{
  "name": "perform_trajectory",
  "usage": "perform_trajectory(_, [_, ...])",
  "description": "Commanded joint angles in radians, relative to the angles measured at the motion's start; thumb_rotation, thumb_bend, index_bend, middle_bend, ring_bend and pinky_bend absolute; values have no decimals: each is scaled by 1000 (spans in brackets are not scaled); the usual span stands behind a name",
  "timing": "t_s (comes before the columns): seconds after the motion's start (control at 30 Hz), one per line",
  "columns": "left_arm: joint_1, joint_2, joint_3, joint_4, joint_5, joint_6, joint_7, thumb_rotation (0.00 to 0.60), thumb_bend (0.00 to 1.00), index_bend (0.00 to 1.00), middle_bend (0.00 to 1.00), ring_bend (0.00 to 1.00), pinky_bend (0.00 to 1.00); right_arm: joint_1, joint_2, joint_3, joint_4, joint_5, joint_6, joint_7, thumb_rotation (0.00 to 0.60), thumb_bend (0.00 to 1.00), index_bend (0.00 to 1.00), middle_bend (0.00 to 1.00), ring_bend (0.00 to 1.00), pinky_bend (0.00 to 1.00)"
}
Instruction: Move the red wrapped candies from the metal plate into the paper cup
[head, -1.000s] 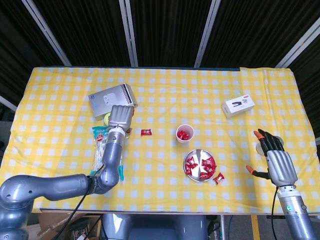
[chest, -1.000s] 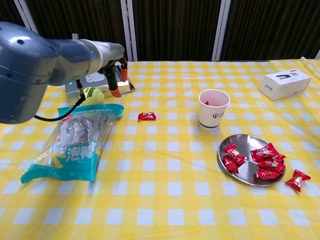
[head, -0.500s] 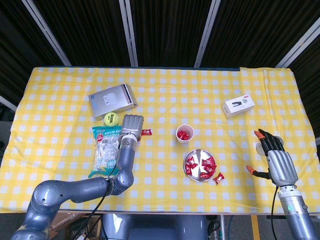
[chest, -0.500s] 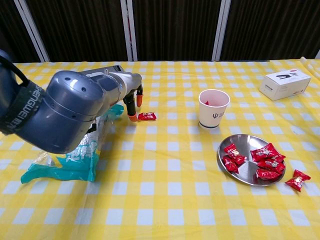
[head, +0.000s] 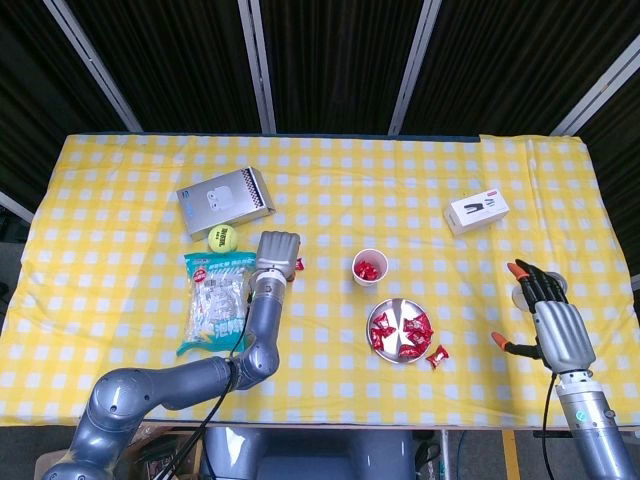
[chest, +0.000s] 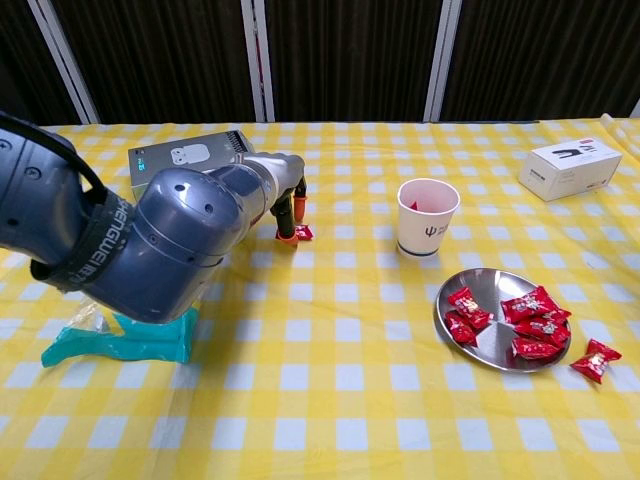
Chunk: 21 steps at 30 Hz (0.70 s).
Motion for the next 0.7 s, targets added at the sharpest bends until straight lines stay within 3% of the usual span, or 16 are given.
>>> perform_trajectory(0.03, [3,-8,-1,17,-4,-5,4,600,325,476,1000,1000,987,-2,1,1,-2,-3,-1,2,600,246,0,59,0,88])
perform_trajectory(0.37, [8,-20,-17,31,11,-7,-4,600,405,533,1000,1000,987,-8,3,8,-7,-12,-6,5,600,247,0,59,0,88])
perform_trajectory(0.7, [-10,46,-77,-111,135,51,-99,600,404,533,1000,1000,987,-13,6,18,-10,-13,-9,13,600,246,0,59,0,88])
